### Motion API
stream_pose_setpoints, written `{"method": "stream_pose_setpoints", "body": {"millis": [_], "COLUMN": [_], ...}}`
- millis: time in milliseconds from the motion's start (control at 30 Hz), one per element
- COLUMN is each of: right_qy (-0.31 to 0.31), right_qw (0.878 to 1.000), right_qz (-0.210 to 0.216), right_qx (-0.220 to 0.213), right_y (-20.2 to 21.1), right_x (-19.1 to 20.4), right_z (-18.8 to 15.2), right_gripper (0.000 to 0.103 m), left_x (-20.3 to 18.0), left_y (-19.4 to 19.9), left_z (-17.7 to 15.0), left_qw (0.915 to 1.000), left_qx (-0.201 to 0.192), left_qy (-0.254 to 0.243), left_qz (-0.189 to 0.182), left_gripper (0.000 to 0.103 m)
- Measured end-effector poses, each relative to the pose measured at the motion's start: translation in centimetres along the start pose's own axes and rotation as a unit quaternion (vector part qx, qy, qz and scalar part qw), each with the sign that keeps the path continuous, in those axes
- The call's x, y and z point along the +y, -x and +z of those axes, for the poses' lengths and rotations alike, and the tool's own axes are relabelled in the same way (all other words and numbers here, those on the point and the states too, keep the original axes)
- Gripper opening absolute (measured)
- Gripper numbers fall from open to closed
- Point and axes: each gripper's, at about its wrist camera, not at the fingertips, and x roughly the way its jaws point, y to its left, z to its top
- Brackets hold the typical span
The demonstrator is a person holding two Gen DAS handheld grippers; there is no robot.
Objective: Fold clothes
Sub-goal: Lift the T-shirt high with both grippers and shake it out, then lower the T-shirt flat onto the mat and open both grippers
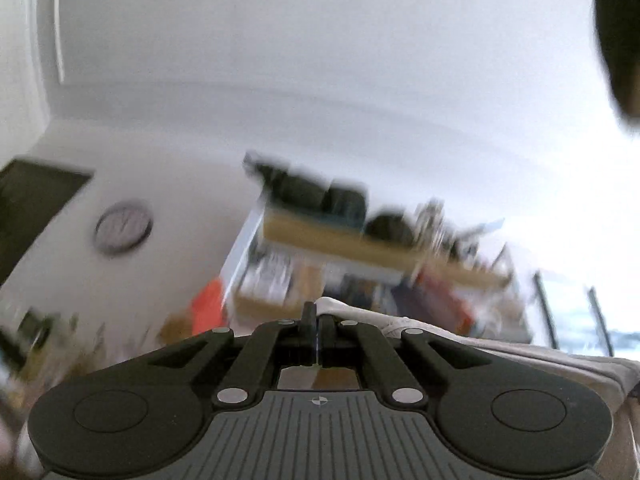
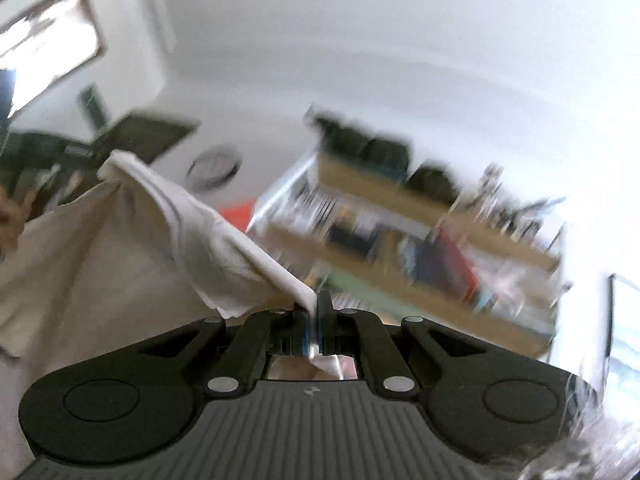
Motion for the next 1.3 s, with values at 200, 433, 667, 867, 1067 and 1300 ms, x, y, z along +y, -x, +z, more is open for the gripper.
{"method": "stream_pose_setpoints", "body": {"millis": [200, 433, 667, 867, 1067, 1300], "right_qy": [-0.053, -0.161, -0.205, -0.201, -0.180, -0.119], "right_qw": [0.999, 0.936, 0.802, 0.778, 0.784, 0.753], "right_qz": [0.008, 0.137, 0.207, 0.175, 0.128, 0.126], "right_qx": [0.008, 0.283, 0.522, 0.570, 0.581, 0.635], "right_y": [-1.9, -8.4, -10.7, -14.7, -20.6, -20.5], "right_x": [-0.2, 5.1, 16.5, 19.1, 19.2, 21.5], "right_z": [-1.8, -15.3, -34.4, -42.1, -46.7, -51.0], "right_gripper": [0.004, 0.004, 0.004, 0.004, 0.004, 0.039], "left_x": [0.4, 5.6, 12.0, 13.6, 14.4, 16.0], "left_y": [-2.5, -5.3, -2.6, -6.2, -9.8, -7.3], "left_z": [-1.7, -18.2, -37.9, -44.6, -47.4, -45.9], "left_qw": [0.9994, 0.9404, 0.7985, 0.7721, 0.7695, 0.7669], "left_qx": [0.031, 0.320, 0.578, 0.613, 0.621, 0.623], "left_qy": [0.005, -0.062, -0.084, -0.094, -0.090, -0.091], "left_qz": [0.012, 0.098, 0.146, 0.140, 0.121, 0.125], "left_gripper": [0.000, 0.000, 0.000, 0.000, 0.011, 0.079]}}
